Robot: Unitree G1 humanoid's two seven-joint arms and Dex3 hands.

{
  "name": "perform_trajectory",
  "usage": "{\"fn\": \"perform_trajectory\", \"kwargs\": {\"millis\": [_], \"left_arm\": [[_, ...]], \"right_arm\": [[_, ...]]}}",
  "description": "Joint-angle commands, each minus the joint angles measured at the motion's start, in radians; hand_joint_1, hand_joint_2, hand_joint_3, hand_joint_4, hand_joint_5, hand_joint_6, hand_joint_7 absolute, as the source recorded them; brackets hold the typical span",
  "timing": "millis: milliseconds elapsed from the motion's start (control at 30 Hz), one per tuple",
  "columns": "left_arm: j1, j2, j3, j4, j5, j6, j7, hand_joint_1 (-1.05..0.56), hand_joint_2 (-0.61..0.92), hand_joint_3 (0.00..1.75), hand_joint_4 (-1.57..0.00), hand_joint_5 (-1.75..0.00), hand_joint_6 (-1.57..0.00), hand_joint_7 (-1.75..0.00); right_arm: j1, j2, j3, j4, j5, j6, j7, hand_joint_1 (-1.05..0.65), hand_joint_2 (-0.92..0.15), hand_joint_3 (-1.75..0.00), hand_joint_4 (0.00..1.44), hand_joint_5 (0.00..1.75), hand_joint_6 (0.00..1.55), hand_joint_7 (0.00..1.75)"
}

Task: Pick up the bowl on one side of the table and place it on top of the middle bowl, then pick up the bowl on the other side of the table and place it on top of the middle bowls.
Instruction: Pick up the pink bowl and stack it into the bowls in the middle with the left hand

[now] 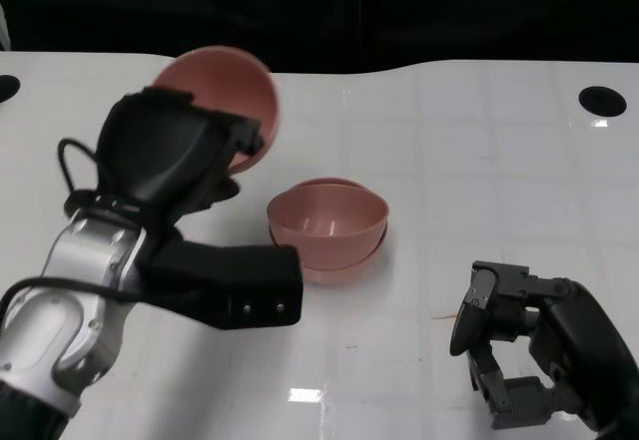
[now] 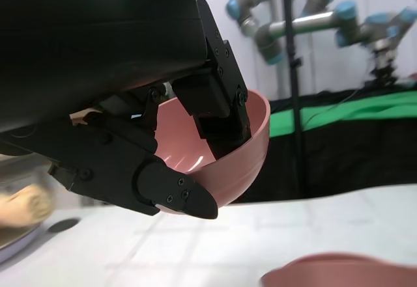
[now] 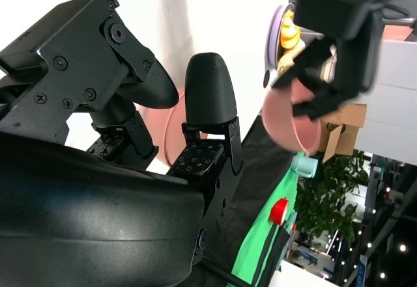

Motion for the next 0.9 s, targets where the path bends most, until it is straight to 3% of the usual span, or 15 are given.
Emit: {"fn": "perform_trajectory", "kwargs": {"millis": [33,100,200,300,367,433,533,633,767,900], "left_arm": [[-0.049,-0.013,-0.004,0.018,-0.031,-0.027,-0.036,-0.27,0.91,0.03,-0.86,-1.75,-0.95,-0.9],[-0.072,-0.03,-0.01,0.032,-0.05,-0.048,-0.05,-0.28,0.89,0.01,-0.88,-1.75,-0.92,-0.95],[-0.097,-0.053,-0.02,0.044,-0.066,-0.06,-0.077,-0.29,0.89,0.01,-0.89,-1.73,-1.08,-0.49],[-0.113,-0.077,-0.028,0.053,-0.072,-0.055,-0.105,-0.3,0.88,0.0,-0.89,-1.74,-1.15,-0.31],[-0.116,-0.086,-0.028,0.054,-0.087,-0.056,-0.134,-0.28,0.88,0.01,-0.88,-1.75,-1.17,-0.29],[-0.115,-0.083,-0.033,0.04,-0.101,-0.041,-0.2,-0.27,0.91,0.03,-0.8,-1.74,-0.96,-0.81],[-0.112,-0.08,-0.037,0.028,-0.118,-0.034,-0.266,-0.27,0.92,0.04,-0.77,-1.73,-0.88,-0.97],[-0.104,-0.074,-0.043,0.009,-0.122,-0.016,-0.333,-0.29,0.92,0.03,-0.79,-1.65,-0.98,-0.65],[-0.084,-0.06,-0.055,-0.001,-0.121,-0.011,-0.378,-0.31,0.92,0.04,-0.79,-1.44,-0.98,-0.63],[-0.059,-0.055,-0.056,0.001,-0.132,-0.018,-0.39,-0.3,0.92,0.03,-0.82,-1.4,-1.06,-0.35]], "right_arm": [[0.008,0.003,0.004,0.01,0.006,-0.021,0.003,-0.04,-0.33,-1.52,0.92,1.75,0.84,1.48],[0.013,0.003,0.006,0.004,0.009,-0.013,0.005,-0.04,-0.33,-1.52,0.92,1.75,0.84,1.48],[0.018,0.006,0.009,-0.002,0.0,-0.013,-0.002,-0.04,-0.33,-1.51,0.92,1.75,0.85,1.48],[0.018,0.009,0.011,-0.004,-0.003,-0.016,-0.006,-0.04,-0.33,-1.51,0.92,1.75,0.85,1.48],[0.018,0.01,0.012,-0.006,0.0,-0.014,-0.005,-0.04,-0.33,-1.52,0.92,1.75,0.84,1.47],[0.019,0.011,0.014,-0.01,0.002,-0.006,-0.004,-0.04,-0.33,-1.52,0.92,1.75,0.84,1.47],[0.019,0.011,0.017,-0.009,0.001,-0.008,-0.003,-0.04,-0.33,-1.52,0.92,1.75,0.85,1.47],[0.018,0.012,0.017,-0.013,0.003,0.0,-0.004,-0.05,-0.33,-1.51,0.92,1.75,0.84,1.47],[0.015,0.009,0.013,-0.013,0.006,-0.001,-0.001,-0.05,-0.33,-1.51,0.92,1.75,0.84,1.47],[0.017,0.007,0.012,-0.013,0.004,0.002,-0.002,-0.06,-0.33,-1.51,0.92,1.75,0.84,1.47]]}}
